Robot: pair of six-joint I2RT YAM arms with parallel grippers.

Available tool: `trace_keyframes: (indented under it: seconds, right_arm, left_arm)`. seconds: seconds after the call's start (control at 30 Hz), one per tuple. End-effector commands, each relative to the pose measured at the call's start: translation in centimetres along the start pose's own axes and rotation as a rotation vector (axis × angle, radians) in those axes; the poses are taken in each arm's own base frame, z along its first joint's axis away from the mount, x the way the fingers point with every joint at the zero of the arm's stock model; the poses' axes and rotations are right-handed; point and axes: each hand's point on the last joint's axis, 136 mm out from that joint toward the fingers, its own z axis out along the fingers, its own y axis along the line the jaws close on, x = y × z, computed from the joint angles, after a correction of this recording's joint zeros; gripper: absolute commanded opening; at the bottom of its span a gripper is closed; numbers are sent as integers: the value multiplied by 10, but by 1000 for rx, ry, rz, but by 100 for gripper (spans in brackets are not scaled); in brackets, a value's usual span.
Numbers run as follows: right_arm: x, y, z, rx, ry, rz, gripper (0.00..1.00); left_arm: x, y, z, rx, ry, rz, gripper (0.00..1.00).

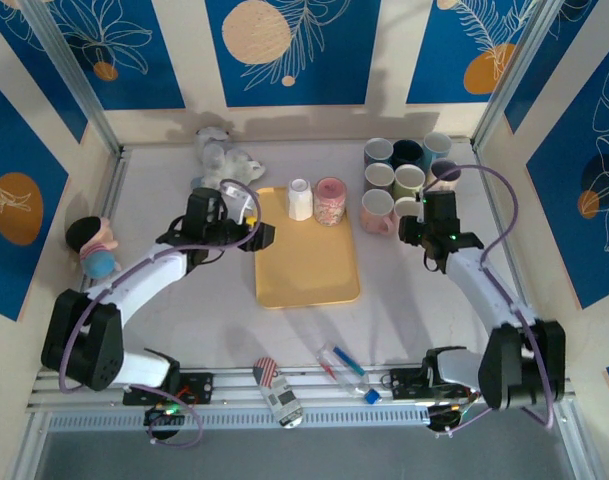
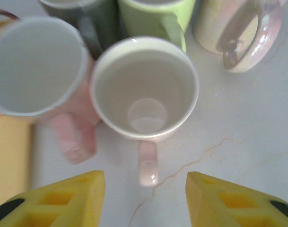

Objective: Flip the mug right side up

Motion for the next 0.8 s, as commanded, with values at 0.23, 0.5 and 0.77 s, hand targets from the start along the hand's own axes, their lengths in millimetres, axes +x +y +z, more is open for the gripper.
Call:
trace_keyframes:
  seconds: [0.23, 0.5, 0.77]
  right_arm:
    - [-58, 121, -65, -536, 102, 101, 49]
    - [-97, 167, 7, -529, 362, 145, 54]
    - [-88, 164, 70, -446, 505, 53, 52]
  left_arm:
    - [-27, 4, 23, -65, 72, -293, 72]
    - [-35, 4, 18, -43, 81, -396, 72]
    - [-17, 4, 6, -40, 116, -409, 73]
